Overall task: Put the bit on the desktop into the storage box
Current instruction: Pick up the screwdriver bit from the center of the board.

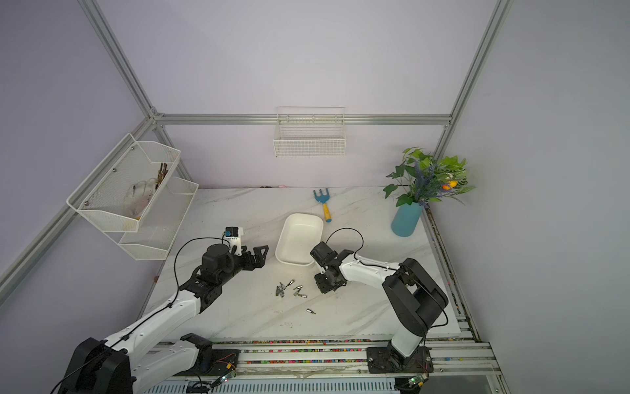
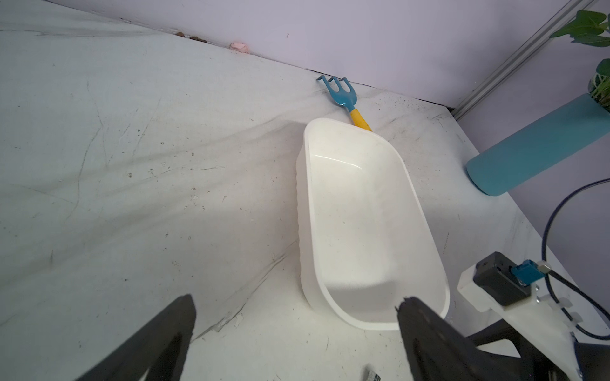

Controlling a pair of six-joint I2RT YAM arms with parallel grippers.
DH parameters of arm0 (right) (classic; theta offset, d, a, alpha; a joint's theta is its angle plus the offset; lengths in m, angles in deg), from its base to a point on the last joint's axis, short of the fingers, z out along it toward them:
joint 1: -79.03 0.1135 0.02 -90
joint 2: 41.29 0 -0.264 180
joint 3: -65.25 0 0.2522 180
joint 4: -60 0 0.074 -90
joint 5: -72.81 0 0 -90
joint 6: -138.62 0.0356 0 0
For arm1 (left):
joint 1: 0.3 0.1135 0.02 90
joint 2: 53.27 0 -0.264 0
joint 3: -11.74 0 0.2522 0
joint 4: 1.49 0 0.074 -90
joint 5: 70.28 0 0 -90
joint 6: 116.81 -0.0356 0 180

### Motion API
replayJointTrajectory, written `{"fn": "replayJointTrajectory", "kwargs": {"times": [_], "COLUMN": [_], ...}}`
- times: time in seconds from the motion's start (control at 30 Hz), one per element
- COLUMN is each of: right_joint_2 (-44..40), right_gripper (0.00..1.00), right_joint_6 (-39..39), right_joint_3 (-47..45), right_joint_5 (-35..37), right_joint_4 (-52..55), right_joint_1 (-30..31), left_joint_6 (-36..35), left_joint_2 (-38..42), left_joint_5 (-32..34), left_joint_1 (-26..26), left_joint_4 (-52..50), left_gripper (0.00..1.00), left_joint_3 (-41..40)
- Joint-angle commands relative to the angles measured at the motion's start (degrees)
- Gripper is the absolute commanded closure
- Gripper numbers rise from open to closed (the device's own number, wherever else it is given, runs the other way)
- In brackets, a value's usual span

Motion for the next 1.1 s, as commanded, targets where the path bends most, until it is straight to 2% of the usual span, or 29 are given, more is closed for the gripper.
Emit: {"fn": "replayJointTrajectory", "kwargs": {"times": [0.0, 0.27, 0.7, 1.07], "right_joint_2": [-0.8, 0.3, 2.6, 3.4], "right_gripper": [0.68, 0.76, 0.76, 0.85], "right_joint_6": [-0.3, -0.5, -1.3, -0.6], "right_joint_3": [1.1, 1.7, 2.9, 2.6], "right_joint_5": [1.5, 1.3, 0.9, 1.5], "right_joint_4": [3.0, 3.6, 2.7, 3.6], "right_joint_1": [0.5, 0.4, 0.4, 0.4], "left_joint_6": [-0.8, -0.8, -0.8, -0.7], "left_joint_2": [0.5, 0.7, 0.7, 0.7], "left_joint_5": [0.8, 0.7, 0.9, 1.1], "left_joint_1": [-0.2, -0.2, -0.1, -0.2], "left_joint_4": [2.1, 1.8, 1.7, 1.7], "left_gripper": [0.0, 0.0, 0.0, 0.0], "left_joint_3": [-0.1, 0.0, 0.0, 0.0]}}
